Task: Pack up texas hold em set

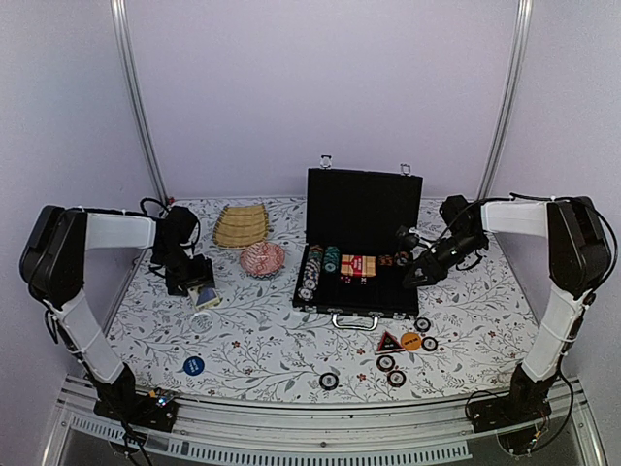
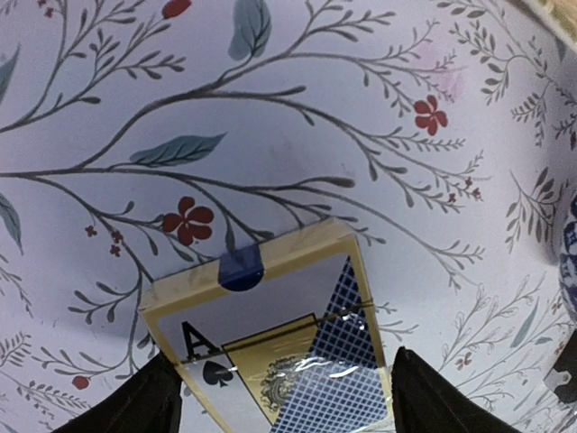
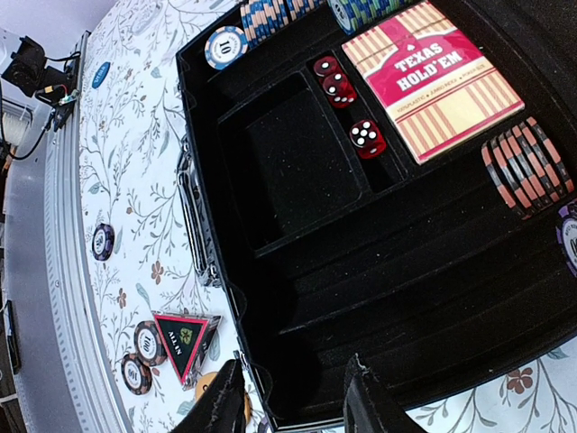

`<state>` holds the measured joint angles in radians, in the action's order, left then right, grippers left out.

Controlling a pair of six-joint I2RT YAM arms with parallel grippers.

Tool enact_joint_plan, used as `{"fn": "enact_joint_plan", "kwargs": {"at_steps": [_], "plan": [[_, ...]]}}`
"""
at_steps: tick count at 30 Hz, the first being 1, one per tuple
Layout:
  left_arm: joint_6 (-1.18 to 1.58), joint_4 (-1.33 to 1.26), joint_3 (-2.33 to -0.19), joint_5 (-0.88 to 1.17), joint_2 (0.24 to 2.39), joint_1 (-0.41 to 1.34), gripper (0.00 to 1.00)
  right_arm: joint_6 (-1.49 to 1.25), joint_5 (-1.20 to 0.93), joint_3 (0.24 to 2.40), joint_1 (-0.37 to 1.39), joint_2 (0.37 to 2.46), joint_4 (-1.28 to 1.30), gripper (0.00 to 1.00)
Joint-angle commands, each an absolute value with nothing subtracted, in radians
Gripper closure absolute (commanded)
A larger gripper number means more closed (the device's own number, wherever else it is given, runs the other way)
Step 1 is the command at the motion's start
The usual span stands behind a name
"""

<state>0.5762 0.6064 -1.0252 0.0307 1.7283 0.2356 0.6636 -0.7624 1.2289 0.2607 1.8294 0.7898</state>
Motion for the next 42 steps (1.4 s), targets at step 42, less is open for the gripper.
{"fn": "enact_joint_plan", "kwargs": {"at_steps": [42], "plan": [[0.052, 0.688, -1.219, 0.028, 1.836, 0.491, 0.06, 0.682, -0.775, 1.223, 0.268, 1.859, 0.819, 0.61]]}}
